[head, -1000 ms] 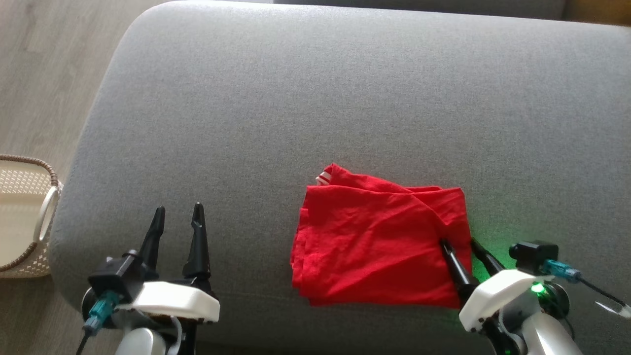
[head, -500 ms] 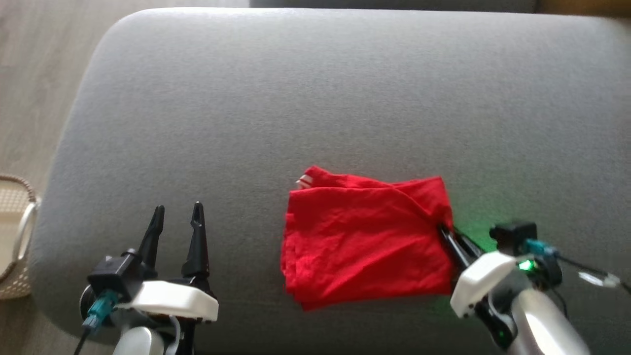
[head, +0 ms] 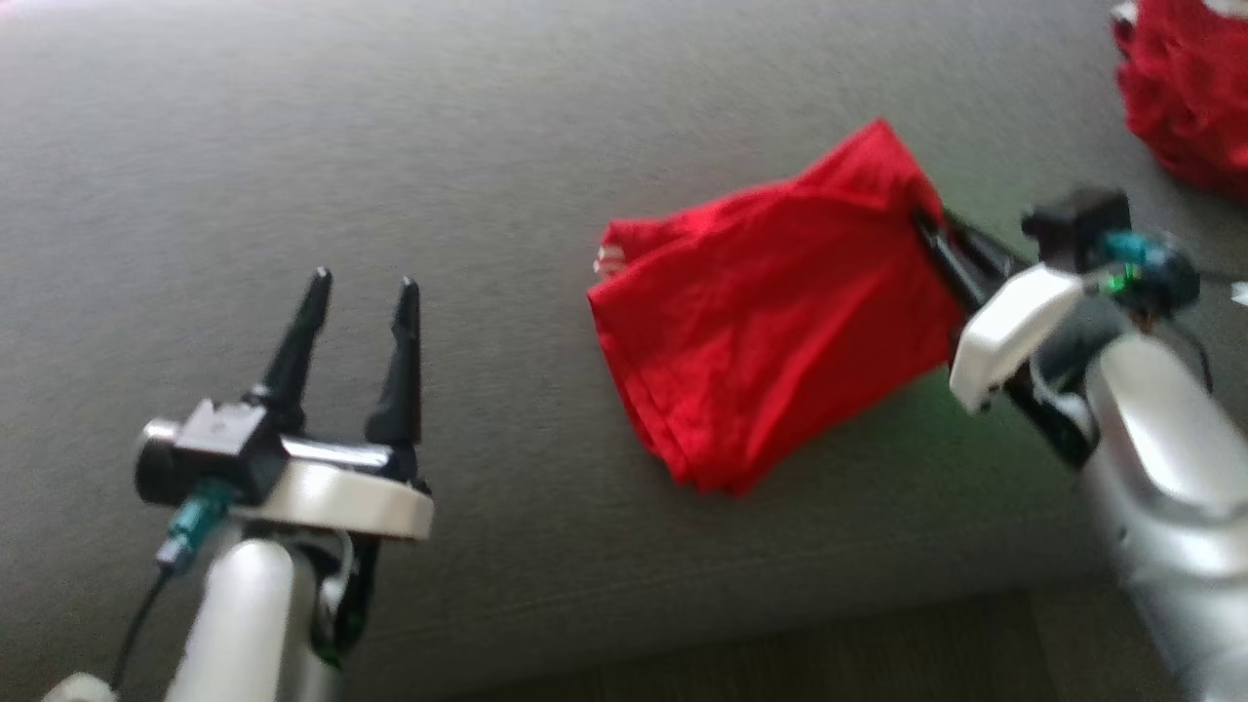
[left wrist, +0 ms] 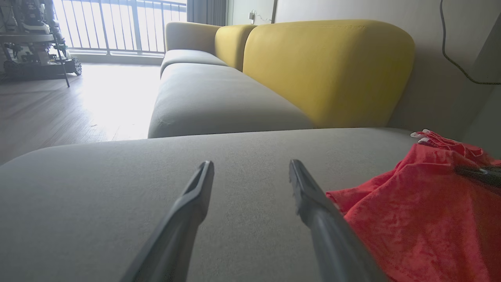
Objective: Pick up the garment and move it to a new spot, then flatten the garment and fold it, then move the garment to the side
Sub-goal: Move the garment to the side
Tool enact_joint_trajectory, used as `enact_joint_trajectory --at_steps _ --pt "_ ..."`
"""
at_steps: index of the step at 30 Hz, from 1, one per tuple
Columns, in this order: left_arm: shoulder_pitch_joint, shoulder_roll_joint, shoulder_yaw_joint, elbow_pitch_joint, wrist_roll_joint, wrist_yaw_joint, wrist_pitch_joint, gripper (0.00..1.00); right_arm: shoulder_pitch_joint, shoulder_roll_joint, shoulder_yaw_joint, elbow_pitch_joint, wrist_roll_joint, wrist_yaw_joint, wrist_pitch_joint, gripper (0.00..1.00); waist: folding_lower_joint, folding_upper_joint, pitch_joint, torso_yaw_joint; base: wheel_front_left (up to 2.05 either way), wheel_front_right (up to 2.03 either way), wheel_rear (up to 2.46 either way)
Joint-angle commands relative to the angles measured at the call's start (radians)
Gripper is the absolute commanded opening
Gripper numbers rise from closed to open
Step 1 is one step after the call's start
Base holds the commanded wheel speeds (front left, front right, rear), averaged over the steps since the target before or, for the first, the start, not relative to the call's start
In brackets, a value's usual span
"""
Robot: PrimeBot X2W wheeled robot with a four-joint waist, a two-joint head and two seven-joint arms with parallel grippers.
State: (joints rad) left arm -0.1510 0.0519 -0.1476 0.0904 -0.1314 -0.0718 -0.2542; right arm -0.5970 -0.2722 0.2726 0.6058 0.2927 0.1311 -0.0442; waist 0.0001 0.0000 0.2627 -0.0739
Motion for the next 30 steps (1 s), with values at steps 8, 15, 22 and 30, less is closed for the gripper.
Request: enact_joint_trajectory --at_steps 8,15,22,30 --pt "-0.181 0.109 0.045 -0.083 0.067 -0.028 -0.005 1.00 -0.258 -0.074 0.097 0.059 0.020 0.000 -0.069 0.00 -0.0001 0.0000 0.239 -0.240 0.00 0.00 0.00" --pt "-0.333 0.200 -0.006 -0.145 0.093 -0.049 0.078 1.00 -0.433 -0.117 0.080 0.152 0.067 0.000 -0.153 0.00 -0.0001 0.0000 0.361 -0.339 0.00 0.00 0.00" --pt "-0.375 0.228 -0.055 -0.189 0.079 -0.054 0.133 1.00 -0.518 -0.157 0.012 0.241 0.090 0.000 -0.205 0.00 -0.0001 0.0000 0.391 -0.369 0.00 0.00 0.00" --pt "-0.356 0.240 -0.060 -0.215 0.069 -0.051 0.158 1.00 -0.524 -0.177 -0.056 0.260 0.064 0.000 -0.217 0.00 -0.0001 0.0000 0.414 -0.385 0.00 0.00 0.00"
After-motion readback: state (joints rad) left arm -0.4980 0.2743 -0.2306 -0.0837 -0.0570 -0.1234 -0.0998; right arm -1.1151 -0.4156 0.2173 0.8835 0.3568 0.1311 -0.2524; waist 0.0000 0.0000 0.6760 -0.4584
